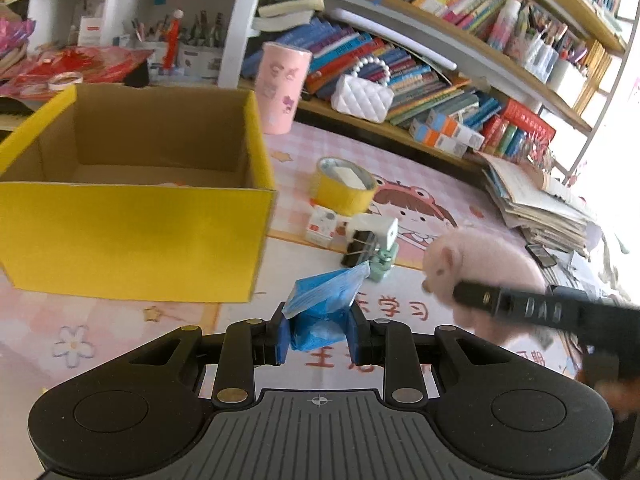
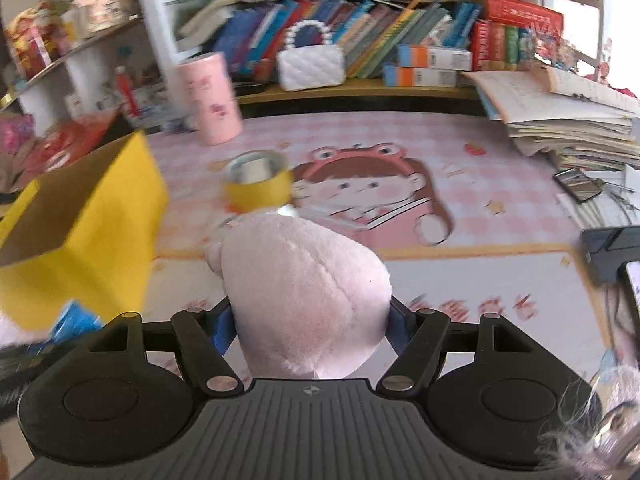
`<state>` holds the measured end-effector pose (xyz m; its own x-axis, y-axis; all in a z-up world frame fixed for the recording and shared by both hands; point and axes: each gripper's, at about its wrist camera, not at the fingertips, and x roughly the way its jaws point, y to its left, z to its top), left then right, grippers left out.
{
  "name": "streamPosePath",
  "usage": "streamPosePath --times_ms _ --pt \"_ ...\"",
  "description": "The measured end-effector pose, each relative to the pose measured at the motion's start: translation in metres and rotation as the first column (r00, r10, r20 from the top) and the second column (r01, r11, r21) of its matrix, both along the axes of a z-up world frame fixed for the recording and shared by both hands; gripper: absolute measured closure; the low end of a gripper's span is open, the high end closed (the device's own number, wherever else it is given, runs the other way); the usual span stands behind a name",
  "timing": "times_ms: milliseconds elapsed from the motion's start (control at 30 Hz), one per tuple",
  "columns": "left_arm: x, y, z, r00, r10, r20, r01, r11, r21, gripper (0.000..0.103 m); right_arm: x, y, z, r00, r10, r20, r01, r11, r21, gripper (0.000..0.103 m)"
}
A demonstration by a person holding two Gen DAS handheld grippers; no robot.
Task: Organize objects
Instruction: 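Carry the blue bag and large pink pig with both grippers over the yellow box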
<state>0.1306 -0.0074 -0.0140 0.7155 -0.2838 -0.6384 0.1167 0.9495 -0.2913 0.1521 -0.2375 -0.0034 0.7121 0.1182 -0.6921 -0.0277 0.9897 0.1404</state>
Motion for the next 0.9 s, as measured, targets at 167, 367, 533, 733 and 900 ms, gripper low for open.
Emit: streamPosePath --times_ms 167,367,533,733,900 --pt "-0.017 0.033 0.0 0.999 0.032 -0.003 -0.032 0.999 -0.007 0.077 -0.026 0.042 -0.003 0.997 0.076 -0.01 -0.076 0.997 -0.031 0.035" --pt "-0.043 0.076 0.0 0.997 0.081 -0.008 -0.081 0.997 -0.005 0.077 -0.047 0.087 -0.003 0.991 0.133 -0.02 -0.133 0.99 -0.036 0.034" --pt "-0.063 0.104 0.003 0.995 0.104 0.001 -0.104 0.995 0.001 0.077 -0.064 0.126 -0.005 0.979 0.2 -0.036 -0.201 0.979 -0.036 0.034" --pt "-0.086 0.135 0.005 0.989 0.144 0.015 -0.144 0.99 -0.005 0.077 -0.082 0.165 -0.004 0.965 0.259 -0.037 -0.26 0.965 -0.043 0.034" --pt "-0.099 0.153 0.007 0.987 0.158 0.031 -0.158 0.987 -0.009 0.077 -0.093 0.188 -0.001 0.957 0.288 -0.027 -0.289 0.956 -0.053 0.034"
